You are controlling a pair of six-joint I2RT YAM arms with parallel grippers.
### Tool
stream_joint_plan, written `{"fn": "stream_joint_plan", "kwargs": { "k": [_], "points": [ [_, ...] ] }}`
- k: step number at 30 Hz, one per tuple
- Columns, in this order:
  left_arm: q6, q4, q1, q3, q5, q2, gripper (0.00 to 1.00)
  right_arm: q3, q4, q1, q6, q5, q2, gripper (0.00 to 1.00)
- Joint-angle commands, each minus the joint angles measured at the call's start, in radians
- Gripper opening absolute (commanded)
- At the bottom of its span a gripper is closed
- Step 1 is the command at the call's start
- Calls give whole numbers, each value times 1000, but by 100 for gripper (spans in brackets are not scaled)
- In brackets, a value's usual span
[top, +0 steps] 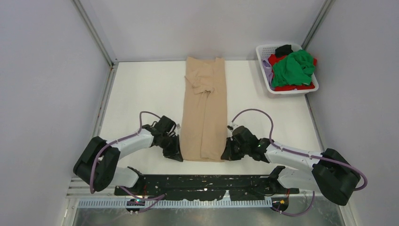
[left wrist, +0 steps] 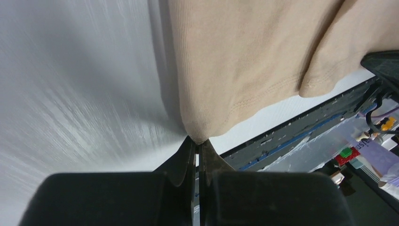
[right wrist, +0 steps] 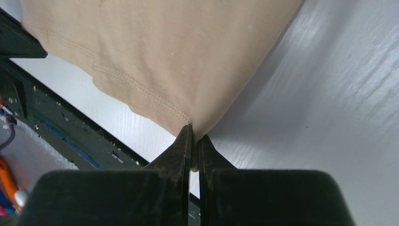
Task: Fold and stack the t-shirts
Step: Grab the bottom of the folded rectangular tshirt with both arms, then fold the folded rectangular tshirt in 1/3 of the way
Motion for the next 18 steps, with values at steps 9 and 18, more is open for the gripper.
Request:
{"fn": "stream_joint_plan", "kwargs": {
  "k": [9,18],
  "points": [
    [-4,107,-31,-16,91,-165,0,77,-56,26,-92,-32,-114,5],
    [21,110,32,254,19,-18,0,253,-24,-84,-167,72,-57,5]
  ]
}}
